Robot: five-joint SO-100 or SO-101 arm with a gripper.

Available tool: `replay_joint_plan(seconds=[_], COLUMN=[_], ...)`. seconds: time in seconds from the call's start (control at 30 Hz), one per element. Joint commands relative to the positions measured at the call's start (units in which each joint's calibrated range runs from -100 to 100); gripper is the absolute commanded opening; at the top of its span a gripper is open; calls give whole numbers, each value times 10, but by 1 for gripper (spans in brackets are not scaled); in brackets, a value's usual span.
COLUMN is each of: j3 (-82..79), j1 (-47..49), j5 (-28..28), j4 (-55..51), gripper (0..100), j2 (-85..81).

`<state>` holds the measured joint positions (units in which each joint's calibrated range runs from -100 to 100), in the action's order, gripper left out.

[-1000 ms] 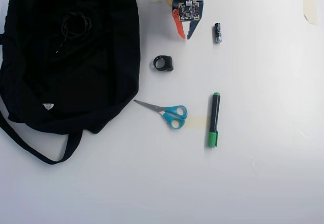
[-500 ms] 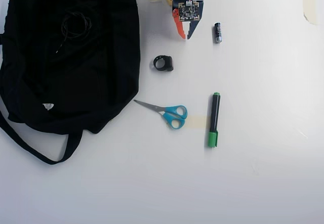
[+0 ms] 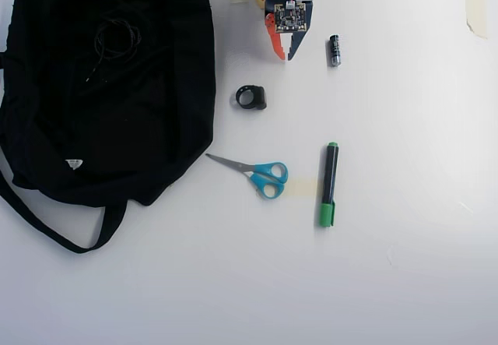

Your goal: Put the cable into the black bag

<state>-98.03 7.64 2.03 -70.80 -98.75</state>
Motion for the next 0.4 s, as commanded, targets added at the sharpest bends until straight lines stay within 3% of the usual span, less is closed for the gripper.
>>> replay_joint_plan(seconds=[0.0,0.37], j3=[-12,-12], j1=[-2,-2], j5=[-2,-2], j4=[-21,-21], gripper=[2,2], j2=[-7,-7])
